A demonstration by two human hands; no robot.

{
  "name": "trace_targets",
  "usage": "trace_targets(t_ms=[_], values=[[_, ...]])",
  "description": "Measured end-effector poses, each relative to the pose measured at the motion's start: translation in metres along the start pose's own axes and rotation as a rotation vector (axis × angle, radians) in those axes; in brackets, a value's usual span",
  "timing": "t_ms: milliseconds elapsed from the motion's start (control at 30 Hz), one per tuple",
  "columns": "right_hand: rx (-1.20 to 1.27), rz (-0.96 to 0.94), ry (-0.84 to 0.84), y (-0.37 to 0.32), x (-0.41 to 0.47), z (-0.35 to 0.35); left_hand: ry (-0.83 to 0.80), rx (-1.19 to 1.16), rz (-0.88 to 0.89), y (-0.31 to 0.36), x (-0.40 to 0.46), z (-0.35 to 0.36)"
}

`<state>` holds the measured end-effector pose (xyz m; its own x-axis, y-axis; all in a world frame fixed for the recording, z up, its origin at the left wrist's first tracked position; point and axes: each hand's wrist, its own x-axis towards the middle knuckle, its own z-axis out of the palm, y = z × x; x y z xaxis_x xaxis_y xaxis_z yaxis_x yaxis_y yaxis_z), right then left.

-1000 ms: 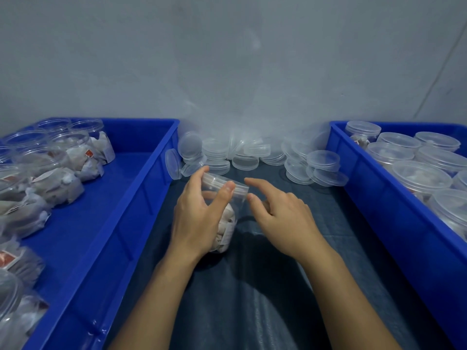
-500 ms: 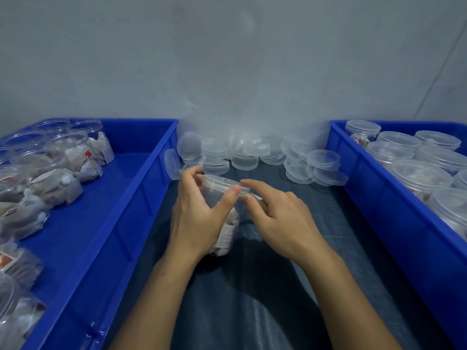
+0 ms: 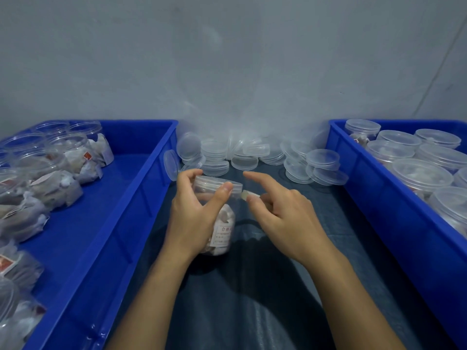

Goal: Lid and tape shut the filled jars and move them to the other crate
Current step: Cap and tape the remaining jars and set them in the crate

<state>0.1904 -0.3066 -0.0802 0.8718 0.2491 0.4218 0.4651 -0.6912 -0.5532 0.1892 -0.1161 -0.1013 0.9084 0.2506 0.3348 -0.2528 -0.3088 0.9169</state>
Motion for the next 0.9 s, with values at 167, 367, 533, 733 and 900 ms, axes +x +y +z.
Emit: trace_targets(t_ms=[167, 367, 533, 733, 900], values=[[-0.076, 0.004, 0.020, 0.004, 0.002, 0.003, -0.051, -0.078, -0.016, -0.001, 0.001, 0.001], [-0.079, 0.016, 0.011, 0.007, 0.003, 0.005, -0.093, -0.142, -0.041, -0.003, 0.002, -0.001], [-0.082, 0.036, -0.021, 0.008, 0.003, 0.007, -0.132, -0.172, -0.039, -0.006, 0.003, -0.002], [-0.086, -0.006, 0.003, 0.007, 0.001, 0.008, -0.138, -0.082, 0.037, -0.009, 0.001, -0.001], [-0.129, -0.004, 0.062, 0.000, 0.000, 0.012, 0.128, 0.270, 0.173, -0.003, -0.003, 0.001]])
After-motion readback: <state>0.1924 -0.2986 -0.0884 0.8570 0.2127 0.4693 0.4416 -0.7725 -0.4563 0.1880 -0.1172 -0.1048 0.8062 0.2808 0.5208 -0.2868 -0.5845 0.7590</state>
